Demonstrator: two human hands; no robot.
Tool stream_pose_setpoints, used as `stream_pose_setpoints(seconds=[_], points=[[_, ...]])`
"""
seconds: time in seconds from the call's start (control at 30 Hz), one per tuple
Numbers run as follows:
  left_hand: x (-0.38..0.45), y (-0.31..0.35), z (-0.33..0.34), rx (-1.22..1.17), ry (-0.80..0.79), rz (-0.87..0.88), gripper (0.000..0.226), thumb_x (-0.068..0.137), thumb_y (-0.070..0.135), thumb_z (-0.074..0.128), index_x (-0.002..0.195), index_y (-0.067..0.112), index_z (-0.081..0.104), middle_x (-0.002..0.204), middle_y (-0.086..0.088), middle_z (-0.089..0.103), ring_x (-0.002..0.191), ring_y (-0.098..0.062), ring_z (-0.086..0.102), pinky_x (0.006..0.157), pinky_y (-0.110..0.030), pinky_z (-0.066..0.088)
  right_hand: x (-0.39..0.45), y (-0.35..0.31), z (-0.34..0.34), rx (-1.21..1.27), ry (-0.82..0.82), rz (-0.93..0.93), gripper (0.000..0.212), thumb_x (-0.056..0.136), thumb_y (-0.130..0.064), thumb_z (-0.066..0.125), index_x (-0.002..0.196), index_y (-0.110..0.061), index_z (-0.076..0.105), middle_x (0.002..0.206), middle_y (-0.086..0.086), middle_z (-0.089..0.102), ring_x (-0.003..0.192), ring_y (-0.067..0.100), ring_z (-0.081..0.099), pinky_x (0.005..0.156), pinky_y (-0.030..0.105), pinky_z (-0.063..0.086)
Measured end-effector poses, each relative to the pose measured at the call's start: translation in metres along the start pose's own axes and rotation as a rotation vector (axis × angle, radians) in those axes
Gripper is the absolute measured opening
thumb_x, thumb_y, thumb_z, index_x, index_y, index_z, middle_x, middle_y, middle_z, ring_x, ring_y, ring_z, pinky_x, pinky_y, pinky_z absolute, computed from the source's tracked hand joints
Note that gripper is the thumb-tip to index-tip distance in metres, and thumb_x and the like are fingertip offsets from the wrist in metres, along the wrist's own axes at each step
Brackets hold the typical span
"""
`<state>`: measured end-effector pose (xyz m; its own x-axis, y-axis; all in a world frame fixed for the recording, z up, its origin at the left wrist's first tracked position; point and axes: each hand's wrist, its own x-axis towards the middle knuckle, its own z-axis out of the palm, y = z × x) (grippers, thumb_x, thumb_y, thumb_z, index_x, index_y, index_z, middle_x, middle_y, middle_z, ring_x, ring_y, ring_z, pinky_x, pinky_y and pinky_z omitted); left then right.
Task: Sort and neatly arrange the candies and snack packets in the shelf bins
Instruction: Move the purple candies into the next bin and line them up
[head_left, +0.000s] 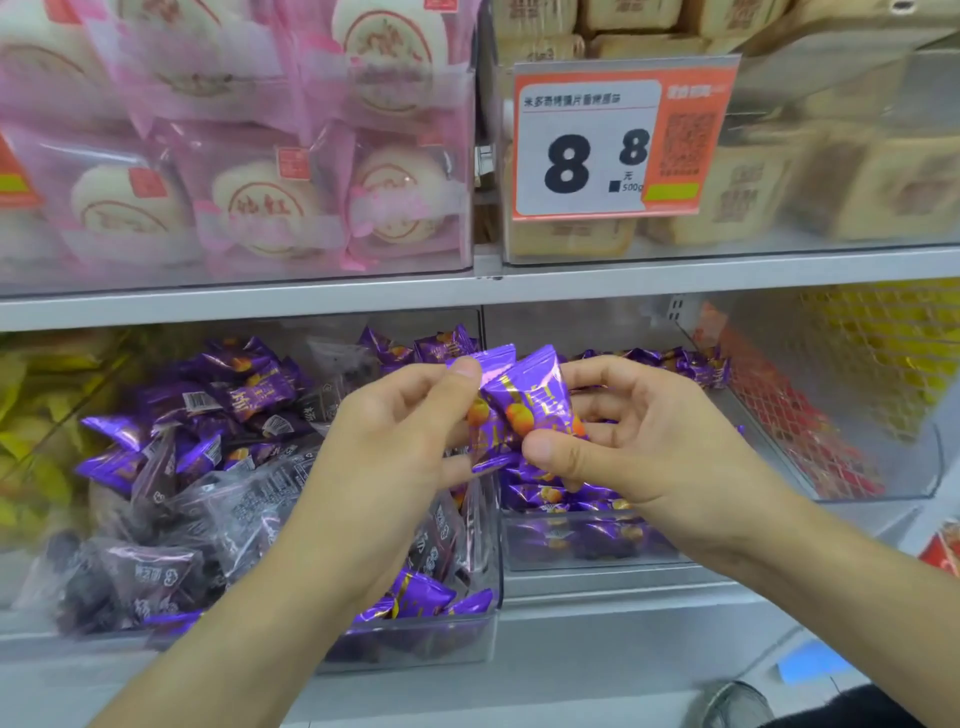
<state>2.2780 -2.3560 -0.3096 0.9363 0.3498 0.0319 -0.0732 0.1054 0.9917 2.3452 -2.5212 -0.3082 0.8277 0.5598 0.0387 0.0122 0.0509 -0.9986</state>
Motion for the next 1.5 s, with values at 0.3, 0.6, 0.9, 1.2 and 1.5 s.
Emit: stream_pose_setpoints(seconds=[0.3,0.6,0.9,1.2,1.5], points=[[-0.002,-0.003,0.023,0.034,-0.007,0.086,0.024,0.091,0.028,0.062,0.093,0.005,0.067,0.085,-0.015,0.075,0.081,-0.029,0.070,0.088,-0.053,0.056,-0.002,0.000,-0.003,0.049,0.038,-0.009,0.066,0.052,-0.011,0.085,0.113,-0.006,0.059,0.091,0.018,0.070,0.050,0.023,0.061,0.046,0.025,0.049],[-0.003,-0.007,0.040,-0.057,0.082,0.135,0.023,0.093,0.024,0.061,0.086,0.003,0.069,0.087,-0.027,0.072,0.079,-0.041,0.068,0.087,-0.060,0.051,-0.007,-0.004,-0.013,-0.163,0.060,-0.090,0.069,0.037,-0.021,0.091,0.101,-0.017,0.063,0.081,0.002,0.070,0.039,0.018,0.048,0.039,0.021,0.038],[-0.004,-0.015,0.060,0.116,0.042,0.273,0.030,0.092,0.038,0.060,0.080,0.016,0.078,0.075,0.001,0.074,0.071,-0.017,0.064,0.071,-0.037,0.051,-0.003,0.003,-0.044,-0.398,0.015,-0.216,0.069,0.044,-0.056,0.093,0.097,-0.019,0.070,0.091,0.004,0.073,0.082,0.029,0.065,0.075,0.044,0.055],[-0.006,-0.030,0.086,0.169,0.013,0.318,0.031,0.087,0.040,0.060,0.070,0.022,0.077,0.077,0.004,0.073,0.077,-0.018,0.071,0.076,-0.031,0.057,-0.008,-0.018,-0.086,-0.458,-0.135,-0.216,0.041,0.064,-0.022,0.089,0.099,-0.015,0.070,0.090,0.011,0.075,0.079,0.033,0.066,0.080,0.051,0.052],[0.013,-0.072,0.105,0.733,-0.158,0.337,0.043,0.082,0.046,0.073,0.122,0.034,0.062,0.102,0.018,0.062,0.099,0.000,0.055,0.090,-0.018,0.042,0.030,-0.021,-0.158,-1.021,-0.107,-0.174,0.030,0.070,-0.015,0.089,0.092,-0.028,0.073,0.078,-0.004,0.075,0.070,0.002,0.064,0.072,0.030,0.055]])
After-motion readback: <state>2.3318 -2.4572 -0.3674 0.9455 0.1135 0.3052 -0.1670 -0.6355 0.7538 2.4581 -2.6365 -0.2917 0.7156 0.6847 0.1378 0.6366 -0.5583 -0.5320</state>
